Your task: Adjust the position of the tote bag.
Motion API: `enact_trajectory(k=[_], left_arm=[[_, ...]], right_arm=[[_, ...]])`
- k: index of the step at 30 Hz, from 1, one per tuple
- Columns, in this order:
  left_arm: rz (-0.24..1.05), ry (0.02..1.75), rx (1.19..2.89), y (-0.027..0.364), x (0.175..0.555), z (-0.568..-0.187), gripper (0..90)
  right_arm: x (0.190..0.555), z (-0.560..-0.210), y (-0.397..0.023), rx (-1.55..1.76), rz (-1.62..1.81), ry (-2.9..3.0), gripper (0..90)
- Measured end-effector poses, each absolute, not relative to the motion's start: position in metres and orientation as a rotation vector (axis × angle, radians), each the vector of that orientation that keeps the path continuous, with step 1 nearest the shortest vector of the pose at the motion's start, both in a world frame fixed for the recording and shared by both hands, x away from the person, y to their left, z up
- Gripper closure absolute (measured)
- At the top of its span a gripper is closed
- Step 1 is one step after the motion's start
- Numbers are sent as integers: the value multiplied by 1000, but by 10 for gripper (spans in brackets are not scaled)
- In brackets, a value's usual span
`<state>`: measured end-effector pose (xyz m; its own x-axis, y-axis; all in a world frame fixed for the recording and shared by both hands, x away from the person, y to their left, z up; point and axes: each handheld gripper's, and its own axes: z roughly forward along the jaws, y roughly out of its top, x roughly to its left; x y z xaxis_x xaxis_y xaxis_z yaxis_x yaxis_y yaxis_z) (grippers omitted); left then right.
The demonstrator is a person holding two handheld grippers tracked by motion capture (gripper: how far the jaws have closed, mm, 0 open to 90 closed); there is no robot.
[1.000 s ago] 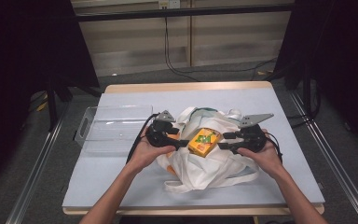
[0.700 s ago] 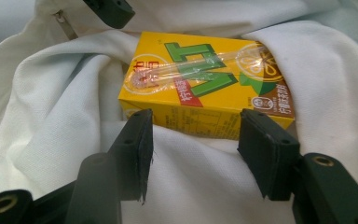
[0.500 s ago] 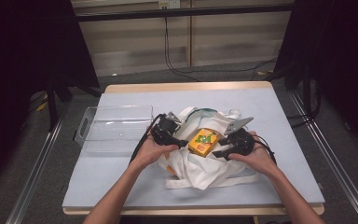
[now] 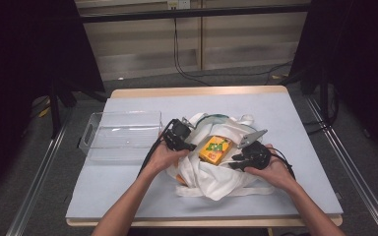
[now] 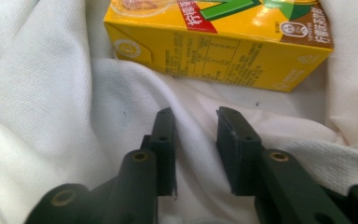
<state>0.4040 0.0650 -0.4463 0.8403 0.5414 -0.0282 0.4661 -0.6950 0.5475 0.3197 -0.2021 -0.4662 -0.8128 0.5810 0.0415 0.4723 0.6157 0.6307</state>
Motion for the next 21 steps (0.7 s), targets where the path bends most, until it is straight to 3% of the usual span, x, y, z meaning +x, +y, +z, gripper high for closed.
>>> enact_trajectory(k=[7,21], left_arm=[[173,795,2423,70,413,-448,868],[199,859,2455,69,421,-451,875]], right_arm=[[314,-461,-205,881,976,2664,761],[299,-463,-226,916,1027,2684,847]])
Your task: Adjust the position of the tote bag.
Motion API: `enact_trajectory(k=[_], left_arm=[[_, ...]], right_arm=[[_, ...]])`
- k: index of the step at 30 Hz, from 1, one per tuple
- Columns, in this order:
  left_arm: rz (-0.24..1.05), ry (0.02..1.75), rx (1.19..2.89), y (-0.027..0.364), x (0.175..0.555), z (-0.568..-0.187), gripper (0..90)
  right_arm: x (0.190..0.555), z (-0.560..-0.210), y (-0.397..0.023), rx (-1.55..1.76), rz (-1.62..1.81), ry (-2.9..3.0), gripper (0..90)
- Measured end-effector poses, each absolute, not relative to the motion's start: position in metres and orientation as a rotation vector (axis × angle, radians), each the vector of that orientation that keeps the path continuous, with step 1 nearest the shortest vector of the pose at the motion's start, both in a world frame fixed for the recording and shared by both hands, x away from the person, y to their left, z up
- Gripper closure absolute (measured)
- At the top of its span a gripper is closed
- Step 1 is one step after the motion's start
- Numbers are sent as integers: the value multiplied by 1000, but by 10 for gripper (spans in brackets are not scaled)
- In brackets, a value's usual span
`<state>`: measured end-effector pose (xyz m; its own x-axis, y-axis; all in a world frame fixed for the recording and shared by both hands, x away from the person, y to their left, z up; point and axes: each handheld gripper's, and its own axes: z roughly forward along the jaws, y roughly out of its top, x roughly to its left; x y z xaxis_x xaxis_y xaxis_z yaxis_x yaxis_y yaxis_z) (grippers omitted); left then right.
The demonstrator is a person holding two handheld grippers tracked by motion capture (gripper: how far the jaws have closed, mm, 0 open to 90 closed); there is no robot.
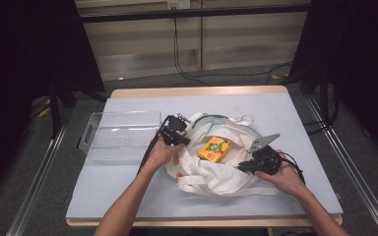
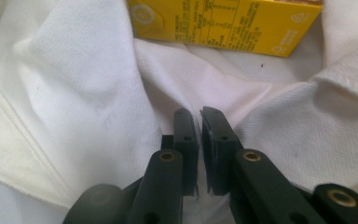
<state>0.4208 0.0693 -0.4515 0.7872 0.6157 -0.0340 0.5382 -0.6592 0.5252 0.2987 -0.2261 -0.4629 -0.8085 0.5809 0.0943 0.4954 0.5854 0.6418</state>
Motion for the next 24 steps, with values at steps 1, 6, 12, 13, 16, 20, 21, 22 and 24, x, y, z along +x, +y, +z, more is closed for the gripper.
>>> enact_trajectory(k=[1,6,12,13,16,20,21,22,24], left_arm=[[210,860,2469,67,422,-452,874],[217,892,2470,64,423,-453,875],[212,930,2463,64,424,-456,877],[214,933,2459,64,423,-456,876],[221,926,2456,65,423,-456,876],[245,883,2475,64,419,-455,874],[237,868,2462,64,418,-456,872],[234,859,2466,66,419,-454,870],[209,866,2437,68,417,-453,838]], right_arm=[[298,-463,-228,918,1016,2678,846],[293,-466,-230,934,1032,2670,840],[286,-467,-235,966,1025,2658,839],[286,-468,-235,959,1036,2660,839],[281,-468,-238,952,1028,2659,840],[277,-470,-240,983,1052,2641,838],[278,-471,-241,976,1062,2636,838],[279,-471,-241,992,1068,2636,835],[280,-471,-242,983,1106,2629,825]])
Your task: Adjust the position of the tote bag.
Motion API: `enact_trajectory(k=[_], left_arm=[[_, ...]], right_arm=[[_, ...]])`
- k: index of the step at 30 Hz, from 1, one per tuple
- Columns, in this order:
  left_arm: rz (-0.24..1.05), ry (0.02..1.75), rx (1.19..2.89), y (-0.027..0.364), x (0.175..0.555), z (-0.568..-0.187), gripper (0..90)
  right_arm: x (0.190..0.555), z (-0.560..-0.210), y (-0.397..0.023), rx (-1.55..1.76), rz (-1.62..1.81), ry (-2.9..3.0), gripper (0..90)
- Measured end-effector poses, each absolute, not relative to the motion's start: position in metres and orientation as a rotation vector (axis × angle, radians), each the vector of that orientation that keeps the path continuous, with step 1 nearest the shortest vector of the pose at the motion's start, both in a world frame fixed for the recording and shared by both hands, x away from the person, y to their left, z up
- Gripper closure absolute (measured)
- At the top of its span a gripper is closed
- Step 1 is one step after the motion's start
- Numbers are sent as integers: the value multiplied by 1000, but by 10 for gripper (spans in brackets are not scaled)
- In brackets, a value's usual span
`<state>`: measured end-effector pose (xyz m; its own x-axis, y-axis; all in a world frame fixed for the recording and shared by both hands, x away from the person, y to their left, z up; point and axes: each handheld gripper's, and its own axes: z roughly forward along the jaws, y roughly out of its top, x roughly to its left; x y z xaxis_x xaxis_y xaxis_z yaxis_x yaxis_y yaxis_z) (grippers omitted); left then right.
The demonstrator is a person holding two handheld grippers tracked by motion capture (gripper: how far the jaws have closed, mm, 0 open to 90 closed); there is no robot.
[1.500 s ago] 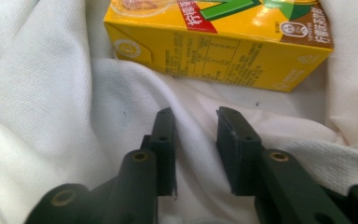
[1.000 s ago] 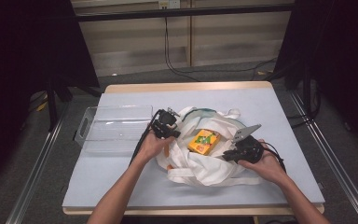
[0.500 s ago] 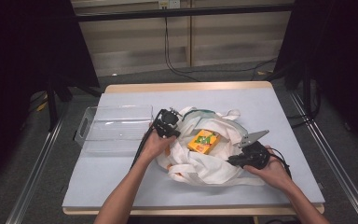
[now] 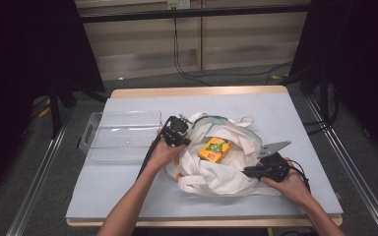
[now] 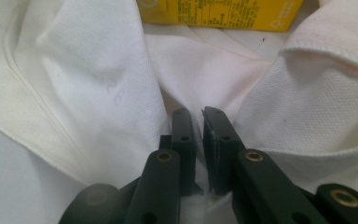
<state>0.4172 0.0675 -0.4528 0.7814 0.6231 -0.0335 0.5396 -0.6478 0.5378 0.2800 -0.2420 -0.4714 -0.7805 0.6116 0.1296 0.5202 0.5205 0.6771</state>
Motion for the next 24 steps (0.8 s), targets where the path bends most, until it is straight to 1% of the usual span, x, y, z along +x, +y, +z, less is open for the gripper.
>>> enact_trajectory(k=[1,3,5,6,9,11,13,15,17,19,21,24], left_arm=[[205,861,2432,67,416,-452,806],[205,827,2435,67,415,-452,773],[186,812,2413,68,412,-451,709],[200,799,2418,68,410,-449,707],[205,792,2381,71,405,-447,654],[213,783,2373,74,402,-443,629],[218,764,2344,78,401,-442,580],[223,787,2315,81,398,-440,558],[236,781,2295,86,395,-435,541],[220,777,2267,92,392,-429,526],[232,765,2236,96,389,-427,509],[240,729,2199,102,381,-422,500]], right_arm=[[279,-471,-242,984,1112,2619,816],[279,-470,-242,994,1142,2602,783],[278,-468,-241,978,1155,2586,764],[277,-467,-241,980,1172,2580,753],[276,-465,-242,983,1193,2559,718],[275,-464,-242,985,1213,2545,681],[274,-461,-242,990,1230,2523,634],[273,-459,-243,996,1239,2511,610],[273,-457,-244,1001,1274,2489,563],[272,-455,-246,1008,1292,2475,547],[271,-454,-248,1021,1316,2466,519],[268,-453,-251,1032,1344,2445,502]])
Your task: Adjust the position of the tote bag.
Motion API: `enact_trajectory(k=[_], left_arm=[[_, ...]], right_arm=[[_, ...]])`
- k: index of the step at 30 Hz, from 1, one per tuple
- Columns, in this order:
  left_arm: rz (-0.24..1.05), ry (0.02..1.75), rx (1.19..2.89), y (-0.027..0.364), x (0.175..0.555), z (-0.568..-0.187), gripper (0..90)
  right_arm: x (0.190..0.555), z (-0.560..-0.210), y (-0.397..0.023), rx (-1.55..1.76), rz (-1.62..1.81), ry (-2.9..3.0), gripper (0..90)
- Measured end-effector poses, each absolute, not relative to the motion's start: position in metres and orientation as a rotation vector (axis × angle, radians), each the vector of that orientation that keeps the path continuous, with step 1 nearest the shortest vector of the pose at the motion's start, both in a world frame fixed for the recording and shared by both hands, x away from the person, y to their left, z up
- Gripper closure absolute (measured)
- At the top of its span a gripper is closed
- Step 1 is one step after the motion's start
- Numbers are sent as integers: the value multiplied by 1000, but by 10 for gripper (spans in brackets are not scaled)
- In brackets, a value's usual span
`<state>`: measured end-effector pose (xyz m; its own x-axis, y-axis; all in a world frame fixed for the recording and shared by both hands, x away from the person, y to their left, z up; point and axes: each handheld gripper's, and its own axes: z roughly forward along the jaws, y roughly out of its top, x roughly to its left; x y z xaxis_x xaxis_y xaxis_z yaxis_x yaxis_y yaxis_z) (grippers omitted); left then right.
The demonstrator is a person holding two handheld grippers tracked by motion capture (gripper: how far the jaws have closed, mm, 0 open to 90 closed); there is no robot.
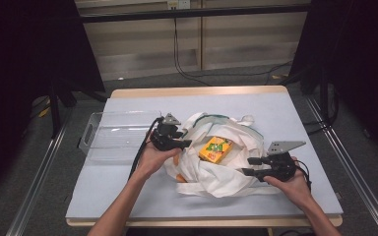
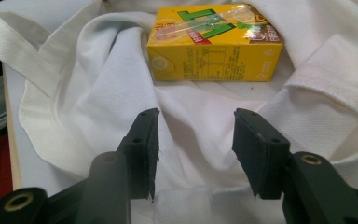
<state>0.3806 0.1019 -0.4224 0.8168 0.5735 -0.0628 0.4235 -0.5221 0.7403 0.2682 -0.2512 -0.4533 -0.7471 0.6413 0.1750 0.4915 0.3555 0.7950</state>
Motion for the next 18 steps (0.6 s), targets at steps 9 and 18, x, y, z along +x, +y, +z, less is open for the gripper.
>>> enact_trajectory(k=[9,18], left_arm=[[272,692,2104,118,363,-411,470],[239,689,2061,120,347,-410,505]], right_arm=[[262,-453,-252,1034,1372,2387,461],[248,-450,-256,1089,1430,2280,354]])
